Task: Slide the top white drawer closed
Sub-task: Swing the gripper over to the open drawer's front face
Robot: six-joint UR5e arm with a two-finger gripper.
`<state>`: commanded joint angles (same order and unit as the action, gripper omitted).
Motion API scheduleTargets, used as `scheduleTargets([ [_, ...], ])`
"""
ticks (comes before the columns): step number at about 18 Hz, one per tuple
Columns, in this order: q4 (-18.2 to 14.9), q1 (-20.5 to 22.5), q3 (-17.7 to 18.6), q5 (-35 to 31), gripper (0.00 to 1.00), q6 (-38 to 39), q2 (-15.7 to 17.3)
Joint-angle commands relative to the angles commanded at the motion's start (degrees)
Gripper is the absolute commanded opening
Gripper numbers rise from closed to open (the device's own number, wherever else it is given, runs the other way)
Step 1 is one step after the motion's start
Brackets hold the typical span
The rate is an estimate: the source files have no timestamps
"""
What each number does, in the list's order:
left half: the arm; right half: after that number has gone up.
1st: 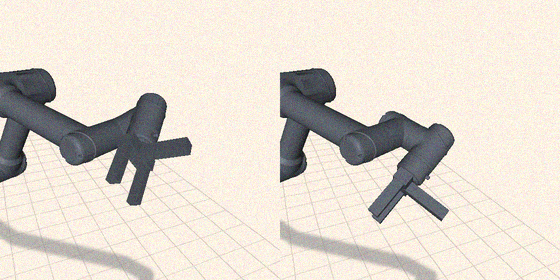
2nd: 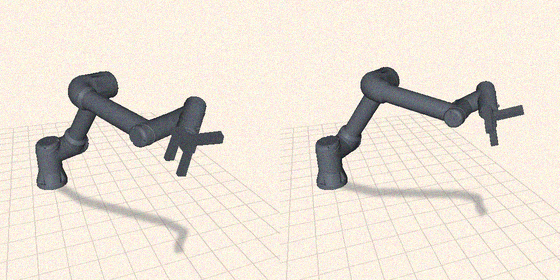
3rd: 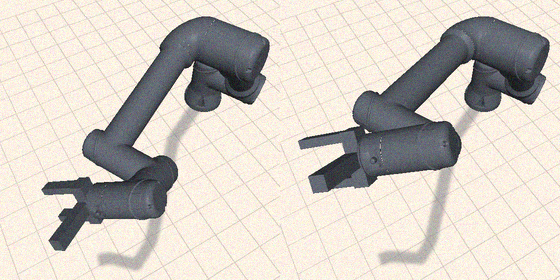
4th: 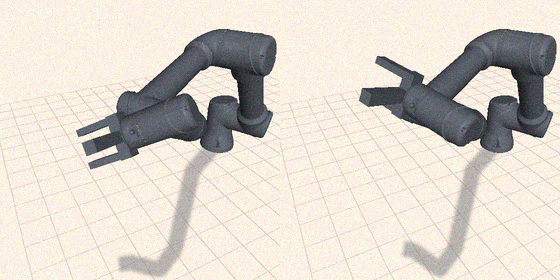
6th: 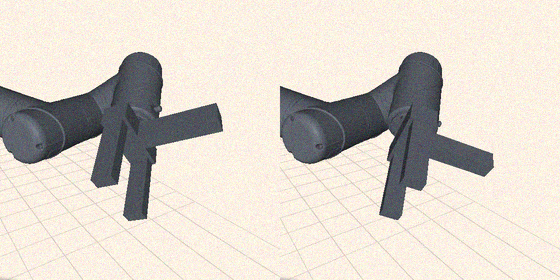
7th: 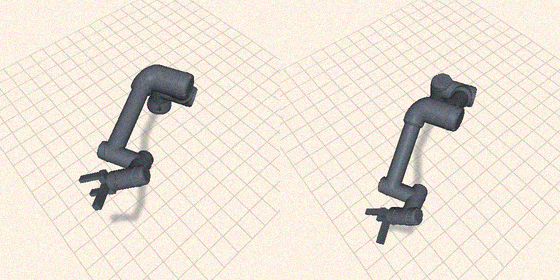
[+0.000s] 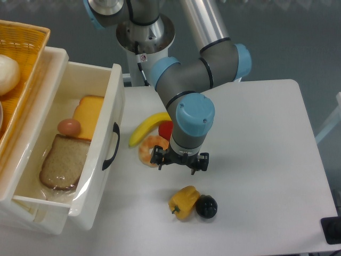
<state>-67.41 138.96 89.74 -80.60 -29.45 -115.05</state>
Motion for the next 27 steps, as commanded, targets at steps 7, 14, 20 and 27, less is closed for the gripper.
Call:
scheduleTargets([
  [7, -0.09, -1.32, 0.35, 1.94, 1.00, 1.94, 0.44],
  [14, -1.05, -2.90, 0.44, 2.73, 1.00, 2.03, 0.53],
  [20, -1.76, -3.78, 1.05, 3.88, 1.00, 1.86, 0.79],
  [27, -1.85, -4.31, 1.49, 3.96, 1.00, 1.77, 1.58],
])
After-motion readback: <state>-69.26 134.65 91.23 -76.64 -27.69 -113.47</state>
